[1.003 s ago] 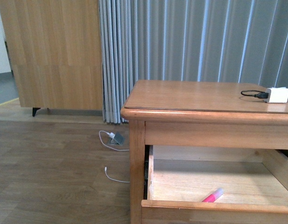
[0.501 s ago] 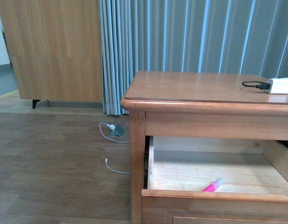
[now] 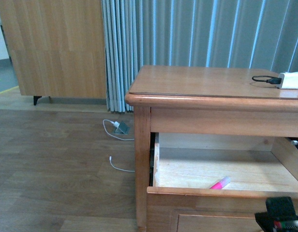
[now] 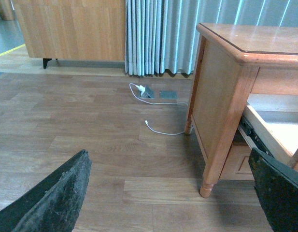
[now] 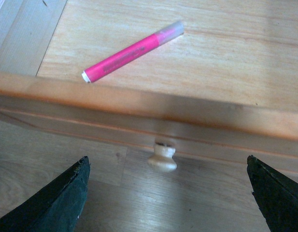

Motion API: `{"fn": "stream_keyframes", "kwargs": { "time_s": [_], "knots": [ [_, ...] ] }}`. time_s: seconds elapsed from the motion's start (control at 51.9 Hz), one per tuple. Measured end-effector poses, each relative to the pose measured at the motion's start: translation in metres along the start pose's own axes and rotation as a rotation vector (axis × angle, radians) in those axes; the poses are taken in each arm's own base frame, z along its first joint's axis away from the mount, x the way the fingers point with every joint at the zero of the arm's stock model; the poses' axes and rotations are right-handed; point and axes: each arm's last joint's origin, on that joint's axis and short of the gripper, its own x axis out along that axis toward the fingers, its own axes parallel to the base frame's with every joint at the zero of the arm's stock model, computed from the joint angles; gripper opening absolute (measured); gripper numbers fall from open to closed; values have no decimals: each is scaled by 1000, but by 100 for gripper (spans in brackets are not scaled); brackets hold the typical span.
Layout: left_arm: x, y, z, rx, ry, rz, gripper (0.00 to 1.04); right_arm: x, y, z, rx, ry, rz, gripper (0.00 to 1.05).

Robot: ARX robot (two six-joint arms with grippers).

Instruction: Place pink marker in drawer with both arms

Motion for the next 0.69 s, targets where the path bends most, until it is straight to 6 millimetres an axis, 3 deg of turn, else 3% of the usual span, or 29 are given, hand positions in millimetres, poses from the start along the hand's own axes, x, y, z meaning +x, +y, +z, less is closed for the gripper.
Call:
{"fn": "stream_keyframes", "kwargs": {
  "time_s": [0.694],
  "knots": [
    [0, 0, 0, 0, 0, 0, 99, 96, -19, 51, 40, -134, -172, 96]
  ]
}}
